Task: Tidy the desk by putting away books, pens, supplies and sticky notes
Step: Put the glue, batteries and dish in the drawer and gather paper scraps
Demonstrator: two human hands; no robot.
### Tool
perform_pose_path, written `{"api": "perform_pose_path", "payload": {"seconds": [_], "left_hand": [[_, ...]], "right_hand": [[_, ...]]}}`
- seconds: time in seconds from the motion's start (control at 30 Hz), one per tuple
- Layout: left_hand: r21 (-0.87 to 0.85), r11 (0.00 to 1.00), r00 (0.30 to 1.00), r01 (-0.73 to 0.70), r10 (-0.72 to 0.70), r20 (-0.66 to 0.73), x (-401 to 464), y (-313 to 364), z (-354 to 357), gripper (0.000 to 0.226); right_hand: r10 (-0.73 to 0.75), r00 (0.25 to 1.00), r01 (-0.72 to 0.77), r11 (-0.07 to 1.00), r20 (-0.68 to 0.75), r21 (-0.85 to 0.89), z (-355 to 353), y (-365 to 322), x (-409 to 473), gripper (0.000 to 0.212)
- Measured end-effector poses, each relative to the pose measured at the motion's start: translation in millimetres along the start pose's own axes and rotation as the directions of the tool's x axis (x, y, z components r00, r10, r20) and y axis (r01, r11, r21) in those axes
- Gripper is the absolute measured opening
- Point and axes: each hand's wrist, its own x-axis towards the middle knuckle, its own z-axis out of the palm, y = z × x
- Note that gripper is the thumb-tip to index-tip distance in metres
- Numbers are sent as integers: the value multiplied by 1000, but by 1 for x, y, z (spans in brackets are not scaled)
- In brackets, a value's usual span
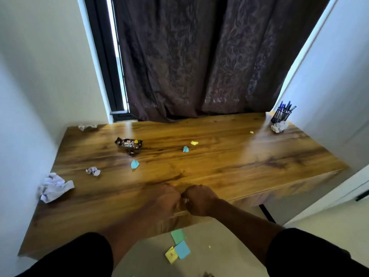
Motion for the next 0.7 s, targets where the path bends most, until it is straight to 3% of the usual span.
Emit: {"api": "perform_pose_path", "payload": {"seconds": [0.13,0.3,0.43,0.6,0.7], "left_hand": [[-64,954,942,293,-277,191,33,-30,24,46],[-78,911,883,406,-369,291,71,-52,31,88],[-101,829,775,551,-463,429,94,-66,37,118],[-35,817,722,576,-489,489,117,-70,36,127],[-62,784,697,618,-510,505,120,-73,44,126]], "right_hand": [[55,998,-55,995,-4,79,0,39,25,30],[80,997,-75,986,-24,146,-14,98,72,46],[21,999,-16,980,-27,197,-20,131,117,68],[-49,998,53,986,-31,160,-24,154,164,91],[-62,997,66,994,-49,89,-22,162,184,82]]}}
